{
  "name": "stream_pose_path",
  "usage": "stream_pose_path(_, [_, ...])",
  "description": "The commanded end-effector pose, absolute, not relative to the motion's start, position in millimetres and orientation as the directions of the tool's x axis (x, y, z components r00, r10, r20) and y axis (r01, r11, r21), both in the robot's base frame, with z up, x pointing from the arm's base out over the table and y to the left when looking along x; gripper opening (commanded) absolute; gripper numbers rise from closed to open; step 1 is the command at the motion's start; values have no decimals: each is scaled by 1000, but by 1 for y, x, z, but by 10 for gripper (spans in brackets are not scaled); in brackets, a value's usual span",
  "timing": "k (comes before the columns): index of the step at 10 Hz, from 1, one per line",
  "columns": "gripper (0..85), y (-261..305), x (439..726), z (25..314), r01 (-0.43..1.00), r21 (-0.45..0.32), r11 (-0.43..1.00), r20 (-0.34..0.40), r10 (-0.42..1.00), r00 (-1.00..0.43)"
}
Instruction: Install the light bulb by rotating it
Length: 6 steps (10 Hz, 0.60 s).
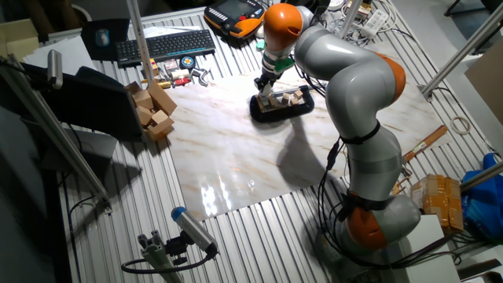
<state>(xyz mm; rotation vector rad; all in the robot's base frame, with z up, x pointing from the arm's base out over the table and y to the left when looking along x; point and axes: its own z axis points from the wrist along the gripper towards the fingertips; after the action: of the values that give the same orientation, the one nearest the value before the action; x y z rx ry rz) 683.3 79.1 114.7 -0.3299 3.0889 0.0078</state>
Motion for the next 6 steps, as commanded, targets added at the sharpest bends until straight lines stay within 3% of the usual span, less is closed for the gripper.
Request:
stream_pose_path(1, [0, 79, 683, 115, -185, 6, 983, -34, -185, -982])
stream_pose_path(6, [0, 79, 684, 117, -111, 6, 994, -29, -111, -993])
